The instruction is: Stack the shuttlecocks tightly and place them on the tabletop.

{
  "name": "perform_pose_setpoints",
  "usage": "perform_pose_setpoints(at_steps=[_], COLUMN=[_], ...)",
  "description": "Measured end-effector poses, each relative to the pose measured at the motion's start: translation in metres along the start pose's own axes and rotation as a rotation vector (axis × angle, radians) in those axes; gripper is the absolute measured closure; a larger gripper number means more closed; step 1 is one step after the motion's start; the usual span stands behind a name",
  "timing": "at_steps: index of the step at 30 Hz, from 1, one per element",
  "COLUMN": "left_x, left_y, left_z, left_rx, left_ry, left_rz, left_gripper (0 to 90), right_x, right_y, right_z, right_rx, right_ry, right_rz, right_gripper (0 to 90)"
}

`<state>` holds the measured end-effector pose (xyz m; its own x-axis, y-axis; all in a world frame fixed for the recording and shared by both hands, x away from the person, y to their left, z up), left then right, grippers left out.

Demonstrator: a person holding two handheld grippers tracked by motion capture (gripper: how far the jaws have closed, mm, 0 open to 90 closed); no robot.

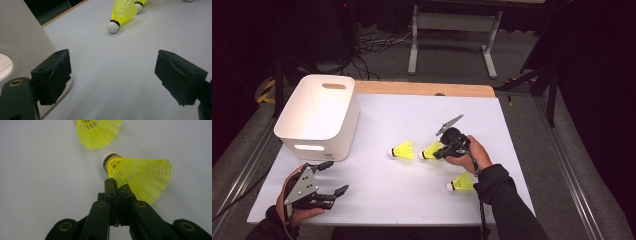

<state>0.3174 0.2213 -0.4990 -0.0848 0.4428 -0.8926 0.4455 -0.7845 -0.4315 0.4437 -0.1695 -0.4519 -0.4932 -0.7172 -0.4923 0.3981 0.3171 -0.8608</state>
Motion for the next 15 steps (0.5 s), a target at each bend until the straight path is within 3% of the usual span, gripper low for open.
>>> perform_pose_setpoints(at_steps=[9, 12, 15], left_x=[0.000, 0.000, 0.000], left_y=[0.001, 0.001, 0.001], left_z=[0.000, 0.001, 0.001], left_rx=[0.006, 0.009, 0.014], left_ry=[0.001, 0.000, 0.002], left_rz=[-0.002, -0.001, 0.001], left_gripper=[14.6, 14.6, 15.1], right_x=[-0.010, -0.015, -0.019], right_y=[-0.006, -0.009, -0.007], right_z=[-0.007, -0.010, -0.014], right_rx=[0.008, -0.005, -0.026], right_ry=[-0.026, -0.037, -0.041], right_rz=[0.090, 0.127, 0.130], right_gripper=[90.0, 90.0, 90.0])
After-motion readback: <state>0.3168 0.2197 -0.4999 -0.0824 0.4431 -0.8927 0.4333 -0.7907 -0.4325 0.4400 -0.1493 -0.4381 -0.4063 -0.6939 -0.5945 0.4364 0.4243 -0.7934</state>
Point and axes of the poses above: each handheld gripper's, and its own axes: y roughly forward along the jaws, x roughly out of its underside, z roughly to its right, the point moved 3 cm from there along y, roughly forward along the jaws, and after that the axes turned 13 degrees about x, right-handed, at the moved point
